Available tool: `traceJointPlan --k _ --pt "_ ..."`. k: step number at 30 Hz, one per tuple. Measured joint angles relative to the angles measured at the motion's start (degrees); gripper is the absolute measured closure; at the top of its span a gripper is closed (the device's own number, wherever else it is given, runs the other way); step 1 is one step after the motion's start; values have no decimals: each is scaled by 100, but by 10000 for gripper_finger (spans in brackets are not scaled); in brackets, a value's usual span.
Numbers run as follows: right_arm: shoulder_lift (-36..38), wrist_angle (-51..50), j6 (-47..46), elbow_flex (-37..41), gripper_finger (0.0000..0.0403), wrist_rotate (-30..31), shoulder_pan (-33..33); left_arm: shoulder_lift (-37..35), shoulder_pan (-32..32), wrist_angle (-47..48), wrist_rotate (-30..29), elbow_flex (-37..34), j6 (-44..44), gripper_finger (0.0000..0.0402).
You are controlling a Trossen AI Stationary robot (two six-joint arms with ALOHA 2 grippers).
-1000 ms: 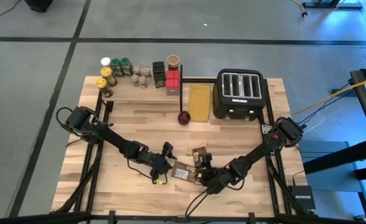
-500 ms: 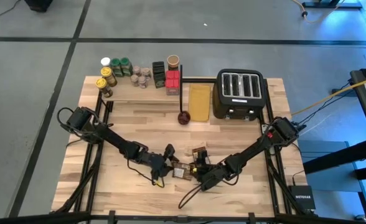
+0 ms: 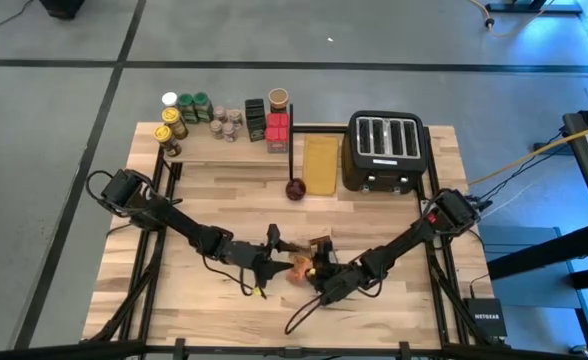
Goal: Shelf spices
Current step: Put the bottom orange seasoning bag on the shelf
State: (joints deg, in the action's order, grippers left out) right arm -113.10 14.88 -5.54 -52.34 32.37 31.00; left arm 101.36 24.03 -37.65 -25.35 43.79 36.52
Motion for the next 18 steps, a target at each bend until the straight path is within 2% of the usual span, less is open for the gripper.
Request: traceJointPlan --k 5,11,15,18 --pt "-4 258 19 4 166 113 -120 -2 90 65 -53 0 -361 167" --pt "-4 192 14 4 166 -61 -240 -2 351 131 -662 2 -1284 167" --pt "2 183 1 1 166 -97 -225 -3 498 213 -1074 2 -2443 167" --pt "2 190 -5 0 166 -101 -221 -76 570 688 -1169 2 -3578 167"
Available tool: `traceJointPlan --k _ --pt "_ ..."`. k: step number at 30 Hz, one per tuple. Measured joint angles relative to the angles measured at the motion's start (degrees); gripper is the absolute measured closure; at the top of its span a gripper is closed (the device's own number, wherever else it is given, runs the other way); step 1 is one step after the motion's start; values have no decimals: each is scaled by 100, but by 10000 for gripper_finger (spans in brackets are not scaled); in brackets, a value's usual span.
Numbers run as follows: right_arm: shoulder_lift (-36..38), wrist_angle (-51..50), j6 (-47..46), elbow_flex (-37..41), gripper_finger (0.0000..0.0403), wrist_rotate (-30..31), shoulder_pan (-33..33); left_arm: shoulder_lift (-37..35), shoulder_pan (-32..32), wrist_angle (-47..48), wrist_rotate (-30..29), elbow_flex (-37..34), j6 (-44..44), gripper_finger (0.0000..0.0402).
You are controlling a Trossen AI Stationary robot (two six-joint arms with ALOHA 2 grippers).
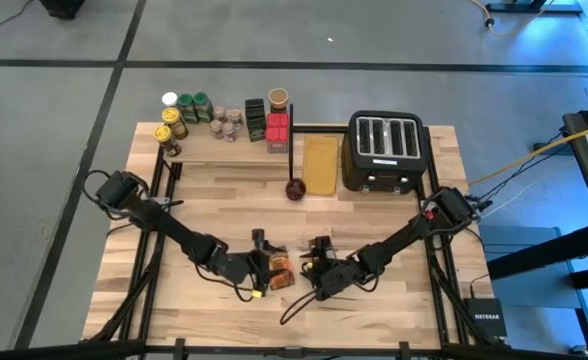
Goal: Shelf spices
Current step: Put the bottom orange seasoning bag on the shelf
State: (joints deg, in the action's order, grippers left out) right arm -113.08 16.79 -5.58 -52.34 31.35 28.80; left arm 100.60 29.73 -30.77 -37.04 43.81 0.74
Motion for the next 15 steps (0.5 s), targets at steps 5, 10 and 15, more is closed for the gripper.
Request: traceJointPlan --k 5,10,15 --pt "11 67 -1 -4 166 -4 0 -554 58 1682 140 0 -2162 167" --pt "11 818 137 -7 166 -396 -42 -1085 -73 2974 742 2 -3769 167" --pt "22 1548 432 -10 166 -659 -76 -911 -202 3116 910 -178 -4361 167"
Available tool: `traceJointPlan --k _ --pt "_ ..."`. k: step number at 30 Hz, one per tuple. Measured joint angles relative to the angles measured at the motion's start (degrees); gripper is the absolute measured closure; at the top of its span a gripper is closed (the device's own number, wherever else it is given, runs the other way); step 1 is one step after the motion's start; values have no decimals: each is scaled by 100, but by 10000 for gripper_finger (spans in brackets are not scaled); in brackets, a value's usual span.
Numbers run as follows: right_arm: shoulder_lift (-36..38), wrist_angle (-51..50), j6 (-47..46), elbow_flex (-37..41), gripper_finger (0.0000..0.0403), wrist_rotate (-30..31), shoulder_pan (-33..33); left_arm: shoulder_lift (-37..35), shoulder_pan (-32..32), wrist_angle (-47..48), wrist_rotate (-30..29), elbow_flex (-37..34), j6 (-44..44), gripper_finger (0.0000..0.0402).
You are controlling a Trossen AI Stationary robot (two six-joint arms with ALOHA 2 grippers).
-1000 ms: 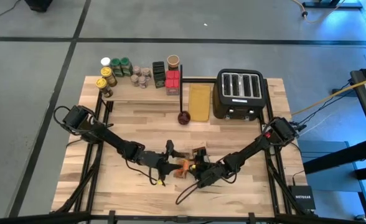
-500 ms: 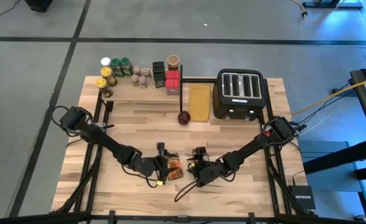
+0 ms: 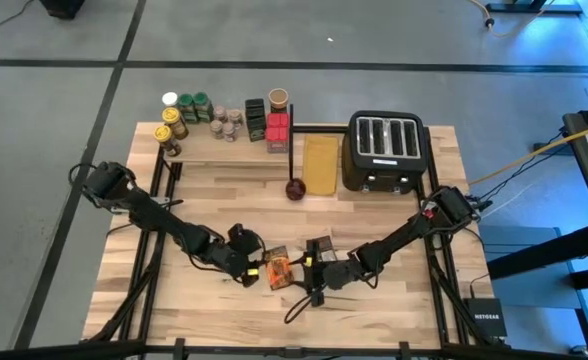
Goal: Shelf spices
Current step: Put the bottom orange seasoning bag on the shelf
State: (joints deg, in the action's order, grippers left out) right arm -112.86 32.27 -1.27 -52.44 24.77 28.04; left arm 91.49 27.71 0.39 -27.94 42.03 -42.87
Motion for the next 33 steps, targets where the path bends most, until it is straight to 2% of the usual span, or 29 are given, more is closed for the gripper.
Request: traceJointPlan --k 4,9,22,33 --pt "-87 194 8 -7 166 -160 0 248 -133 -107 -12 -123 -414 167" --pt "-532 378 8 -79 166 -436 1 564 -228 -391 -24 -171 -472 167" --pt "-1076 527 128 -249 166 152 -62 644 -265 -469 31 -169 -470 167" --pt "-1128 579 234 -248 166 324 -64 652 -339 -1330 1115 -176 -214 167"
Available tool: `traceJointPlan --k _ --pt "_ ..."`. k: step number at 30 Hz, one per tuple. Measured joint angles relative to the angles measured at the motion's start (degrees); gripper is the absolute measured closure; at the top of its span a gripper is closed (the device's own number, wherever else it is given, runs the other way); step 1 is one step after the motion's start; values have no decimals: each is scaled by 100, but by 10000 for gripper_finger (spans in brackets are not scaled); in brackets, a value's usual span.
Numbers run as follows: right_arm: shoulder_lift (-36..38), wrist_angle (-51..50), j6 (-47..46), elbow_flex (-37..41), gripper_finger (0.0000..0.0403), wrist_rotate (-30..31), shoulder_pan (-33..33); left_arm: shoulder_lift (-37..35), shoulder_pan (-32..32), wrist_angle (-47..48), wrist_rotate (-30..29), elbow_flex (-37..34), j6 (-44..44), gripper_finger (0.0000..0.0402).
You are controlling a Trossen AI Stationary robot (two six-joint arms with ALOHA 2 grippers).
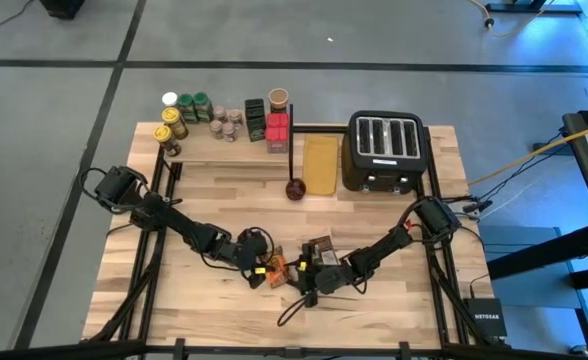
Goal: Shelf spices
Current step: Put the bottom orange seasoning bag on the shelf
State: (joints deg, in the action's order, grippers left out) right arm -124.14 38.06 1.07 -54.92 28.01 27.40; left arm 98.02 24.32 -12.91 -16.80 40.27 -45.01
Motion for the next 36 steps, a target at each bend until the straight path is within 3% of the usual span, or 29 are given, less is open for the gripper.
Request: traceJointPlan --k 13,18,24,28,31,36 --pt "-13 -20 51 9 166 33 -2 0 -11 -769 24 2 207 183" --pt "-15 -20 72 11 166 37 -2 0 -11 -763 15 2 214 230" --pt "67 -130 271 9 166 34 21 -18 -11 -703 15 2 584 324" --pt "505 -903 696 34 166 805 225 -284 -11 -259 -50 9 733 385" --pt "840 -1481 868 55 166 1338 374 -649 -8 222 -251 9 794 389" --pt "1292 -2204 641 40 166 1708 536 -1542 -7 1024 -710 11 915 386"
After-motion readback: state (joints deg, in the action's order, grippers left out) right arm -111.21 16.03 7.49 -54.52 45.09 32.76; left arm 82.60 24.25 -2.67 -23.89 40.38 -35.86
